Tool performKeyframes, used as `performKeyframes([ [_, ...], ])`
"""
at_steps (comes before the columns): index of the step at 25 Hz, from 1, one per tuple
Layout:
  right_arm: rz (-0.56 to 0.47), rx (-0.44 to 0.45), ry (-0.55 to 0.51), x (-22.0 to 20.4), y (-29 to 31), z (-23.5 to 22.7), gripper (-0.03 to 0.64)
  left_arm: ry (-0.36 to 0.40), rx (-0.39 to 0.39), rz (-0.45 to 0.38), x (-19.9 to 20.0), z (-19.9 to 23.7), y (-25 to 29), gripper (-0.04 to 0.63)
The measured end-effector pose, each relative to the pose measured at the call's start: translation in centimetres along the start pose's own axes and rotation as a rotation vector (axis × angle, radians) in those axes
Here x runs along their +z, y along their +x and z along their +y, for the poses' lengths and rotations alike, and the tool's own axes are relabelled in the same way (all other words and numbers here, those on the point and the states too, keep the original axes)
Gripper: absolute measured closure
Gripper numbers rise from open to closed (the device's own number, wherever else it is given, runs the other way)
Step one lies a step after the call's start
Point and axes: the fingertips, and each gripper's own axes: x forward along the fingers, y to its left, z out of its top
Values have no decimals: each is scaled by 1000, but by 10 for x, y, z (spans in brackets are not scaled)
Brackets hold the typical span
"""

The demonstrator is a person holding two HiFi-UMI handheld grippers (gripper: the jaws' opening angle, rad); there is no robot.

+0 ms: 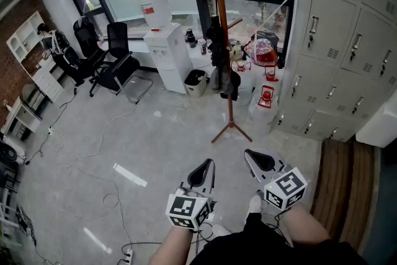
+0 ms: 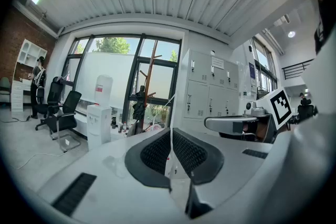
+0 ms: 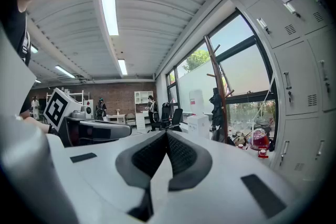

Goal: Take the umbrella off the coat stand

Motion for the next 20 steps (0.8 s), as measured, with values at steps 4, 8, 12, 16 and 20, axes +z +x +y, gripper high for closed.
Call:
performKeyframes([
  [4,0,4,-3,-2,-1,3,563,-6,0,-2,0,-1,-2,571],
  [8,1,4,-4,-1,-3,3,563,-11,-7,0,-2,-5,-1,571],
  [12,-10,3,6,1,-6,3,563,-5,-14,-4,2,-9,-2,571],
  [16,-20,3,19,1,-7,5,563,-1,-19,-1,1,-9,-4,571],
  [20,-23,3,16,3,-6,7,563,2,-11,-9,2,-6,-8,571],
])
